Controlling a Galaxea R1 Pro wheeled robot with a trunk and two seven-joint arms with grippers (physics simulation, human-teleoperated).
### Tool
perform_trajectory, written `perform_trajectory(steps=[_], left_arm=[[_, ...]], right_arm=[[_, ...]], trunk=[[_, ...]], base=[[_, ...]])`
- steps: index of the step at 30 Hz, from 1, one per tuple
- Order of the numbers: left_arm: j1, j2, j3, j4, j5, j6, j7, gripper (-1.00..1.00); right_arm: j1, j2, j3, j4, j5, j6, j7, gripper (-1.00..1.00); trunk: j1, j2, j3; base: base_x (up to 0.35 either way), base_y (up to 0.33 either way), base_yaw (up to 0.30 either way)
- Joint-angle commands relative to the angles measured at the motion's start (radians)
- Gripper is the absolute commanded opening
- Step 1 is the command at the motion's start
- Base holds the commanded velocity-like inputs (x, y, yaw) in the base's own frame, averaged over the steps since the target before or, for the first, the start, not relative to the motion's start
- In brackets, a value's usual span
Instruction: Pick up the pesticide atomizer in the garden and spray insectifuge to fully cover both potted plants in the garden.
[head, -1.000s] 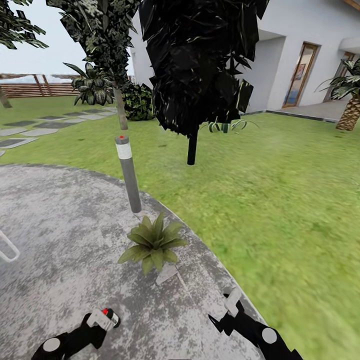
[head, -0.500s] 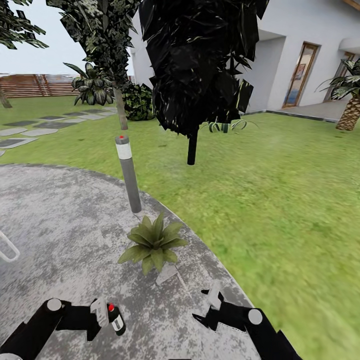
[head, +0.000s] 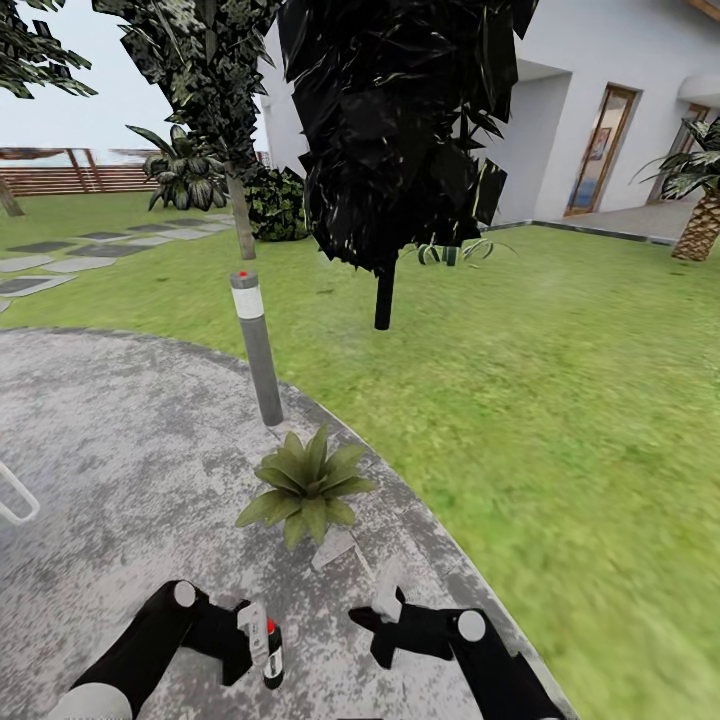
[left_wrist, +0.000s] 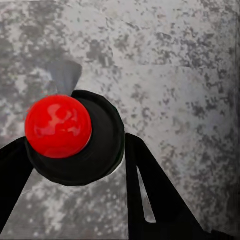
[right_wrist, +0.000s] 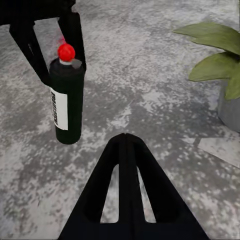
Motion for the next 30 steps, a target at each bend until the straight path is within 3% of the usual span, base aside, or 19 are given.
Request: perform_trajectory(steps=[1, 4, 10, 15, 21, 30], left_arm=[[-0.001, -0.015, 0.003, -0.002, -0.02, 0.004, -0.005, -1.0], [-0.006, -0.043, 0.001, -0.002, -0.032, 0.007, -0.005, -1.0], [-0.015, -0.089, -0.005, -0.002, -0.034, 0.004, -0.006, -1.0], [-0.021, -0.111, -0.106, -0.002, -0.033, 0.013, -0.003, -1.0], [-0.037, -0.15, -0.115, -0.005, -0.035, 0.022, 0.007, -1.0], [-0.043, -0.155, -0.117, -0.007, -0.033, 0.024, 0.006, -1.0]], right_arm=[[0.0, 0.003, 0.01, -0.002, 0.007, 0.018, 0.003, -1.0], [0.0, 0.006, 0.035, -0.002, 0.006, 0.062, 0.004, -1.0], [0.0, 0.008, 0.041, -0.002, 0.005, 0.072, 0.003, -1.0], [0.0, 0.008, 0.041, -0.002, 0.005, 0.072, 0.003, -1.0], [0.0, 0.009, 0.041, -0.002, 0.005, 0.072, 0.001, -1.0], [0.0, 0.009, 0.041, -0.002, 0.005, 0.072, 0.0, -1.0]], trunk=[[0.0, 0.0, -0.001], [0.0, 0.0, -0.001], [0.0, 0.0, -0.001], [0.0, 0.0, -0.001], [0.0, 0.0, -0.001], [0.0, 0.0, -0.001]], base=[[0.0, 0.0, 0.0], [0.0, 0.0, 0.0], [0.0, 0.0, 0.0], [0.0, 0.0, 0.0], [0.0, 0.0, 0.0], [0.0, 0.0, 0.0]])
